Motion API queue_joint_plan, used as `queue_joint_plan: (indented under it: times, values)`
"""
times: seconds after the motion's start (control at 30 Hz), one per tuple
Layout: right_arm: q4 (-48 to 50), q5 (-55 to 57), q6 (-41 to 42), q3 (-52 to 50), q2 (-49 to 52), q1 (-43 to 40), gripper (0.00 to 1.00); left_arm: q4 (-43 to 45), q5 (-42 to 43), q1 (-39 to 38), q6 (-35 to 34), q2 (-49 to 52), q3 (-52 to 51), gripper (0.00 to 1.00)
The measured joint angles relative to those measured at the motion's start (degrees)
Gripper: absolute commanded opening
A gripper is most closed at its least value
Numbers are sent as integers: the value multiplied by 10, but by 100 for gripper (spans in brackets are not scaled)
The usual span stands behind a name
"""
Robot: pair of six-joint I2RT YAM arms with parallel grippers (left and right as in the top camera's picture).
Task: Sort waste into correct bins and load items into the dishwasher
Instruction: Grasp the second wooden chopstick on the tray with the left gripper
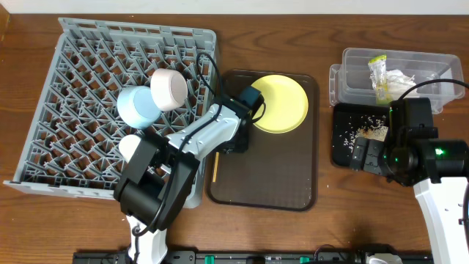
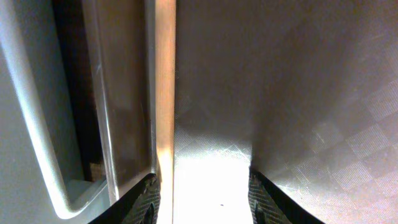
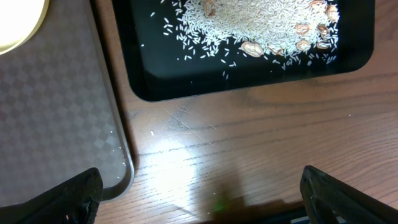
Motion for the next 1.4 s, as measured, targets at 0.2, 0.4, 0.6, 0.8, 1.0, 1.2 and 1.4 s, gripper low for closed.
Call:
queue_joint_plan:
  times: [0.2, 0.4, 0.6, 0.8, 1.0, 1.2, 1.4]
  values:
    - [0, 0, 0, 0, 0, 0, 99, 8, 0, 0, -21, -6, -11, 47]
    - [0, 0, 0, 0, 0, 0, 99, 3, 0, 0, -34, -7, -12, 47]
    - [0, 0, 0, 0, 0, 0, 99, -9, -5, 0, -38, -7, -15, 25]
    - [0, 0, 0, 0, 0, 0, 99, -12, 0, 0, -39, -7, -16, 24]
    - [0, 0, 0, 0, 0, 0, 99, -3, 9, 0, -39, -13, -26, 24]
    - [0, 0, 0, 0, 0, 0, 99, 21, 34, 1, -39, -27, -48, 6]
    - [0, 0, 0, 0, 0, 0, 99, 19, 47, 0, -39, -28, -47, 6]
